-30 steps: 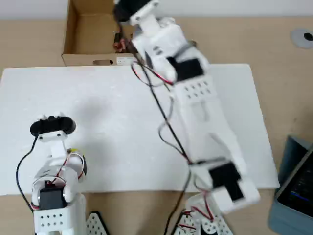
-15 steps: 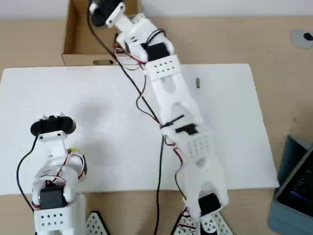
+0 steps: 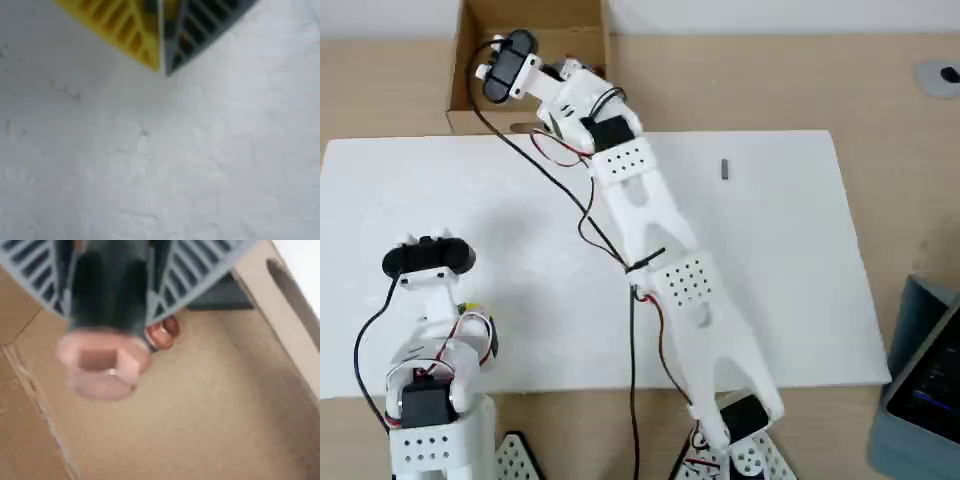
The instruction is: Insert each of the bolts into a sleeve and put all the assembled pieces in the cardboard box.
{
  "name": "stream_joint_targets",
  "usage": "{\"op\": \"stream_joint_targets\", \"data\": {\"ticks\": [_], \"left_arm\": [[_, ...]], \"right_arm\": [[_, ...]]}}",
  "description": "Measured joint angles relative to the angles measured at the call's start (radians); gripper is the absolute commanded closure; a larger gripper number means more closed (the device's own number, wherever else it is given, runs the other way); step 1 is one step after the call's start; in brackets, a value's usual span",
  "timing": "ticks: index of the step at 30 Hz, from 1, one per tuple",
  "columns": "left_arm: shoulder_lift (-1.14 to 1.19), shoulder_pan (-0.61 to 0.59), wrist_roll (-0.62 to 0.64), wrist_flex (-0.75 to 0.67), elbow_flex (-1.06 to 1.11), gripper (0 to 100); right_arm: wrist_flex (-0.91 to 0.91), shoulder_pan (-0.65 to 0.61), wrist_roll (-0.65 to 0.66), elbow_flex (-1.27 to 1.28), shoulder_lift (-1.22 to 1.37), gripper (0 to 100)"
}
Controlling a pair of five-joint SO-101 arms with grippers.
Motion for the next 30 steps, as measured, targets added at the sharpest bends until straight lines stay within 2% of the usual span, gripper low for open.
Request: {"op": "stream_joint_targets", "data": {"ticks": [18,21,25,30], "left_arm": [[0.0,0.0,0.0,0.0,0.0,100],[0.0,0.0,0.0,0.0,0.0,100],[0.0,0.0,0.0,0.0,0.0,100],[0.0,0.0,0.0,0.0,0.0,100]], "right_arm": [[0.031,-0.003,0.0,-0.075,0.0,84.0],[0.074,-0.003,0.0,-0.149,0.0,87.8],[0.135,-0.003,0.0,-0.233,0.0,99.5],[0.245,-0.003,0.0,-0.258,-0.002,99.0]]}}
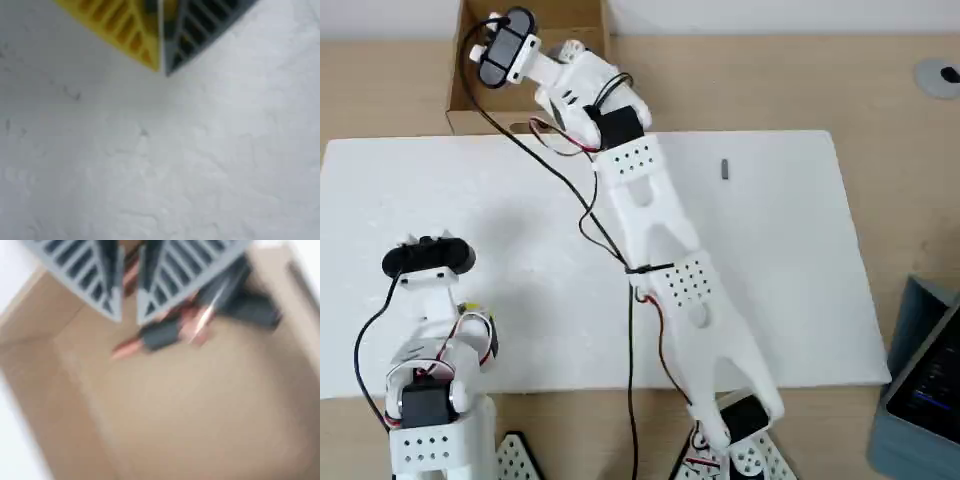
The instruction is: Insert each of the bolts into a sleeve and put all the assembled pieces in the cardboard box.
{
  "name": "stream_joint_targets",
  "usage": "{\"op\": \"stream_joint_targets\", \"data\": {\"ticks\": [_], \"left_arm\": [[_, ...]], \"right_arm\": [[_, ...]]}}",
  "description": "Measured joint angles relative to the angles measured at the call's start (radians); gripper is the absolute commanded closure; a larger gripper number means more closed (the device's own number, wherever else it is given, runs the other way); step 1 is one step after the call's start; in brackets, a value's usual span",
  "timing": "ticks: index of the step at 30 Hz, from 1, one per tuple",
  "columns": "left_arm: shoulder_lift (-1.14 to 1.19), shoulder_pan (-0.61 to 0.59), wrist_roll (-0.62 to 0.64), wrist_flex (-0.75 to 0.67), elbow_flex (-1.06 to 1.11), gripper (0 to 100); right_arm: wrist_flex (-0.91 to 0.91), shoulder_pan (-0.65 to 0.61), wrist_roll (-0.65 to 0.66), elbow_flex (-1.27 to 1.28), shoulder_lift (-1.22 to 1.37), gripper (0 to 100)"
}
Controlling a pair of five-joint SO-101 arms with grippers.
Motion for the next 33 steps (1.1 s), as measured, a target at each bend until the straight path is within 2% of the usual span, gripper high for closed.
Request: {"op": "stream_joint_targets", "data": {"ticks": [9,23,27,33], "left_arm": [[0.0,0.0,0.0,0.0,0.0,100],[0.0,0.0,0.0,0.0,0.0,100],[0.0,0.0,0.0,0.0,0.0,100],[0.0,0.0,0.0,0.0,0.0,100]], "right_arm": [[0.288,0.0,-0.18,0.0,-0.132,99.0],[0.772,0.031,-0.374,-0.002,-0.407,99.0],[0.798,0.078,-0.431,-0.002,-0.466,99.0],[0.798,0.163,-0.445,-0.002,-0.534,99.0]]}}
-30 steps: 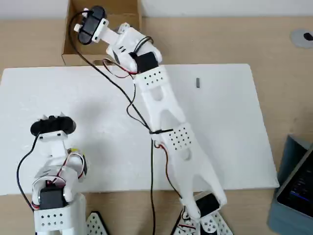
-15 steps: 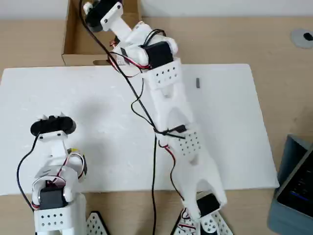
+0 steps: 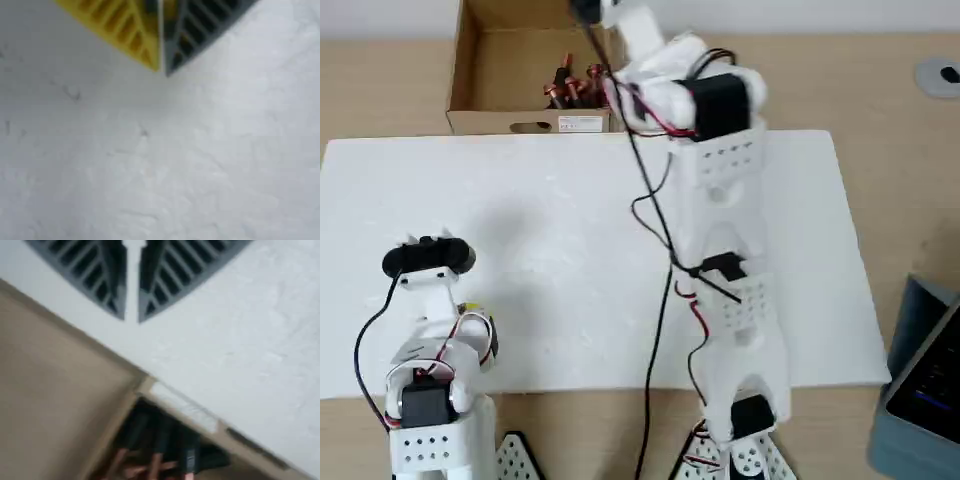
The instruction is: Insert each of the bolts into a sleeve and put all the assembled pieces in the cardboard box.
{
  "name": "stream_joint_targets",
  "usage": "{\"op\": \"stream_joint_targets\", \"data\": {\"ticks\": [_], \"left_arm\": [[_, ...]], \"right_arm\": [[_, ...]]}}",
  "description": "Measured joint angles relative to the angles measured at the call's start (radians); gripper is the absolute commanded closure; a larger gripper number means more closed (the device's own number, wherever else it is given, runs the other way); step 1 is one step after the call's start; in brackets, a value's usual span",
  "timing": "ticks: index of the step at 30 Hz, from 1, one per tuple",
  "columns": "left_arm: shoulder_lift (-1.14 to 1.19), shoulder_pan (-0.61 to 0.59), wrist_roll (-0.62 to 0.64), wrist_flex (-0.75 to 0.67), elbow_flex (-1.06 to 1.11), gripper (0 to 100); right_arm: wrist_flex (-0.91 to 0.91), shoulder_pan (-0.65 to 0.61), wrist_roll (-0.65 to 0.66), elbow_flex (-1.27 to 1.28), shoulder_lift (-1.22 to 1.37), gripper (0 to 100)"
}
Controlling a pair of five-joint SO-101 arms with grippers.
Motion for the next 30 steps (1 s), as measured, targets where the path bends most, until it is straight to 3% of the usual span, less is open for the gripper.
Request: {"op": "stream_joint_targets", "data": {"ticks": [4,9,20,30], "left_arm": [[0.0,0.0,0.0,0.0,0.0,100],[0.0,0.0,0.0,0.0,0.0,100],[0.0,0.0,0.0,0.0,0.0,100],[0.0,0.0,0.0,0.0,0.0,100]], "right_arm": [[0.002,0.051,0.0,0.035,-0.055,99.0],[0.002,0.1,0.0,0.256,-0.216,99.0],[-0.009,0.186,0.002,1.077,-0.844,99.0],[-0.313,0.261,0.002,1.797,-1.29,99.0]]}}
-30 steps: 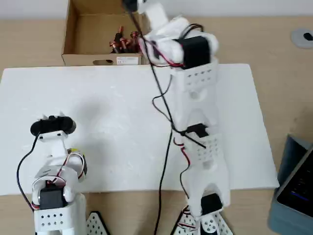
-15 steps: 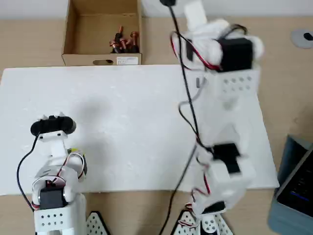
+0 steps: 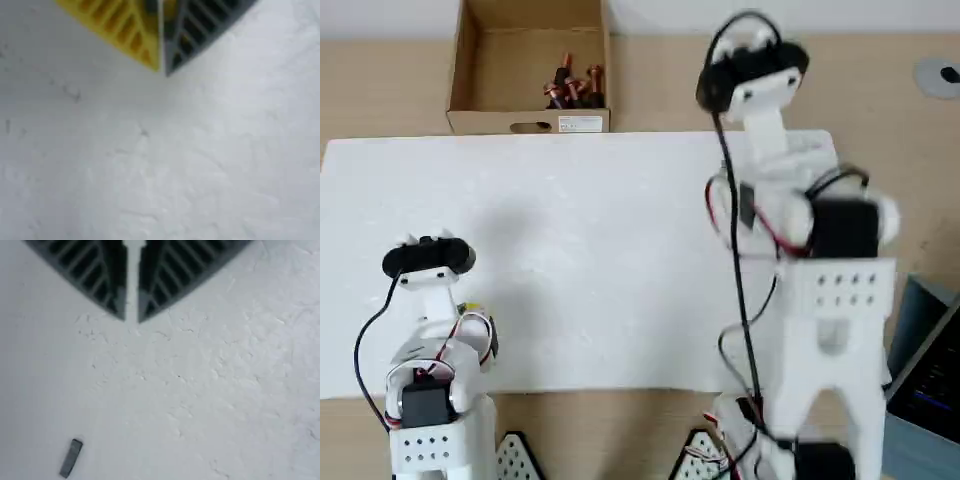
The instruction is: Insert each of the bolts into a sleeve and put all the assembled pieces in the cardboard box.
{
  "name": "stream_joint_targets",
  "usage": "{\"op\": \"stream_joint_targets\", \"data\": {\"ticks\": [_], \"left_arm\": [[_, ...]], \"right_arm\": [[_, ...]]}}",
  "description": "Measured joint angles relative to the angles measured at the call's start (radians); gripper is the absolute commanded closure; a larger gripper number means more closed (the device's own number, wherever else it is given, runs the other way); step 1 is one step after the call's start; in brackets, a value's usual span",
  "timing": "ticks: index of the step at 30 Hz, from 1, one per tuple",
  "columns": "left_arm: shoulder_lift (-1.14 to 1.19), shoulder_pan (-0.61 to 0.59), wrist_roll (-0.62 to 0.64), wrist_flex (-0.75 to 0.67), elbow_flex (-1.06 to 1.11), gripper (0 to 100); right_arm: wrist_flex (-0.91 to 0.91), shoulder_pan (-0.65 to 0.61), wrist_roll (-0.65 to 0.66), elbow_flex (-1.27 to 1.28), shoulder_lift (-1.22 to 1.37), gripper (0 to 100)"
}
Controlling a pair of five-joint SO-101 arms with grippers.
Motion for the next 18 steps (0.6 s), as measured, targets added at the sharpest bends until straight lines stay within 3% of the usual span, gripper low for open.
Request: {"op": "stream_joint_targets", "data": {"ticks": [10,18], "left_arm": [[0.0,0.0,0.0,0.0,0.0,100],[0.0,0.0,0.0,0.0,0.0,100]], "right_arm": [[-0.256,0.002,0.0,0.557,-0.23,99.0],[-0.419,0.002,0.0,0.85,-0.411,99.0]]}}
